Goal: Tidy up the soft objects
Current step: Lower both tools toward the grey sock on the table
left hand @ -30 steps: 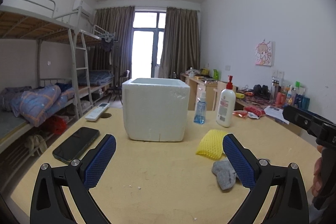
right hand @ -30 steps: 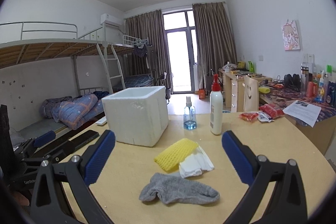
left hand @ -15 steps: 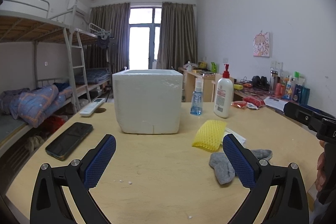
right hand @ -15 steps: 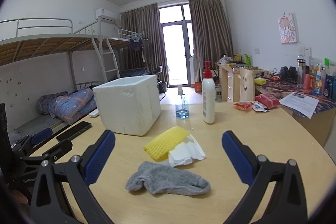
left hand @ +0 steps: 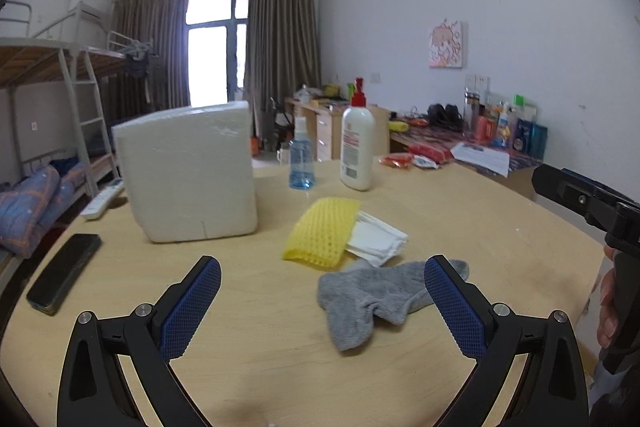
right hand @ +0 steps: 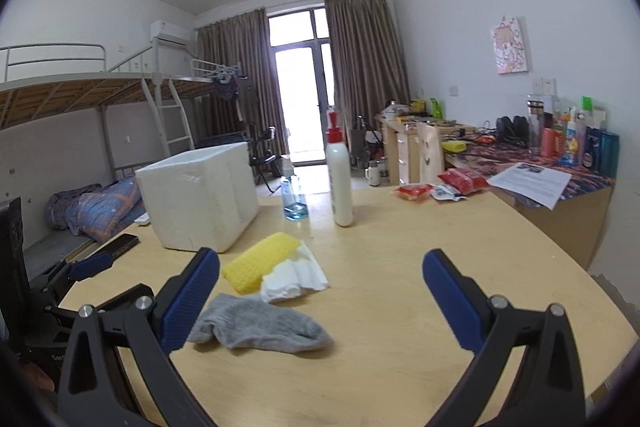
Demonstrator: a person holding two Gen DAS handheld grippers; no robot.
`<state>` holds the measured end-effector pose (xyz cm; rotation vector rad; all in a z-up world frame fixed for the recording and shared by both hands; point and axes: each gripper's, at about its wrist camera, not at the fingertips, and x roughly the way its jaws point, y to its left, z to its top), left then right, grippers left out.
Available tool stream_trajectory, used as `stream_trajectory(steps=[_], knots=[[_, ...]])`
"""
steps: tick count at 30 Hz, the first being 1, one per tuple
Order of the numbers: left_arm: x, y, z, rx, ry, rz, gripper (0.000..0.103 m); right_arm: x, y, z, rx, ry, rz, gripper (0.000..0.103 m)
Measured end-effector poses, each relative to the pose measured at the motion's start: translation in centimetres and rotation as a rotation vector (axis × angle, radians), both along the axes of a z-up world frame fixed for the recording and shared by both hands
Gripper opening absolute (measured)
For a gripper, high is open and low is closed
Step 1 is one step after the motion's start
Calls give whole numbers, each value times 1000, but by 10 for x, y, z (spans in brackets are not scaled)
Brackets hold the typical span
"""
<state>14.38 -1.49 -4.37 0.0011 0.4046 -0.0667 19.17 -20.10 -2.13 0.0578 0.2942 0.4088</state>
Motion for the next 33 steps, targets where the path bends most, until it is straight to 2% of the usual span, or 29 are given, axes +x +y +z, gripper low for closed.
stream_trajectory(steps=[16,33], knots=[[46,-20,-25,-11,191,-26,102,22,-17,-18,3,84,-24,103],[73,-37,-38,6,319,-37,102,35,-29,-31,3,147,-27,103]])
